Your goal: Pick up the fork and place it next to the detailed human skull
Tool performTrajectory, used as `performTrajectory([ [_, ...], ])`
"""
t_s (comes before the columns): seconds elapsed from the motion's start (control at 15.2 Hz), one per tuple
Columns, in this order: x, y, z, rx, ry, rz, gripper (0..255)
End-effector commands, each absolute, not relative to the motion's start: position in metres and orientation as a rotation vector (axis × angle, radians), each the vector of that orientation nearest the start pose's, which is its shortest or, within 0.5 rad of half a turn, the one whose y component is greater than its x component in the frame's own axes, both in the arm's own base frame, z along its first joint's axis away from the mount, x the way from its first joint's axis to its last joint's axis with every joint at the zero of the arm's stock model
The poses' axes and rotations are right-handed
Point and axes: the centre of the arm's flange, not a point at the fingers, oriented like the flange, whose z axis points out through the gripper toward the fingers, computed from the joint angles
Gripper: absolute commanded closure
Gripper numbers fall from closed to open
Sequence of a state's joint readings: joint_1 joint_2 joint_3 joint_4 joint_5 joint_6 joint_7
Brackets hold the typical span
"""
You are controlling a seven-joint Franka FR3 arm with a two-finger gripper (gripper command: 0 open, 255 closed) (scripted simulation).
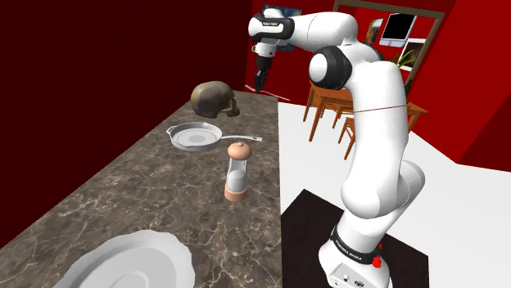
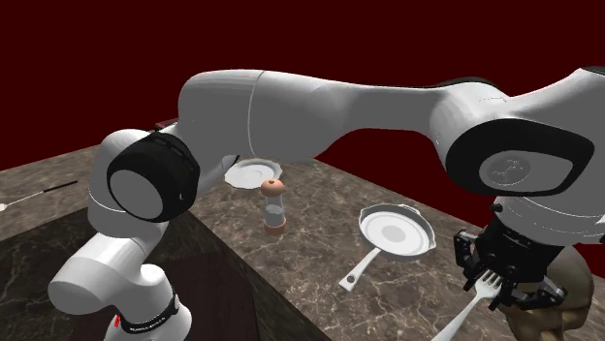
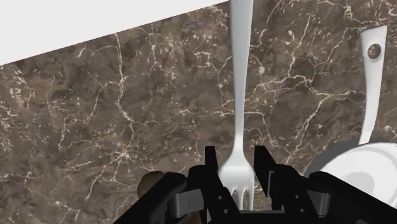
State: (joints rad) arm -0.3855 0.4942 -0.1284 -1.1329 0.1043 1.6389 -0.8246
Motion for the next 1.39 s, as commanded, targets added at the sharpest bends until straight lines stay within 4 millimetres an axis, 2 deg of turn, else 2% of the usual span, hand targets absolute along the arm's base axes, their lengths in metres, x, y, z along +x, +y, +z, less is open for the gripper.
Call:
performTrajectory([
  [0.0, 0.625, -0.315, 0.519, -3.077, -0.497, -0.061, 255],
  [1.32, 0.625, -0.315, 0.413, -3.077, -0.497, -0.061, 255],
])
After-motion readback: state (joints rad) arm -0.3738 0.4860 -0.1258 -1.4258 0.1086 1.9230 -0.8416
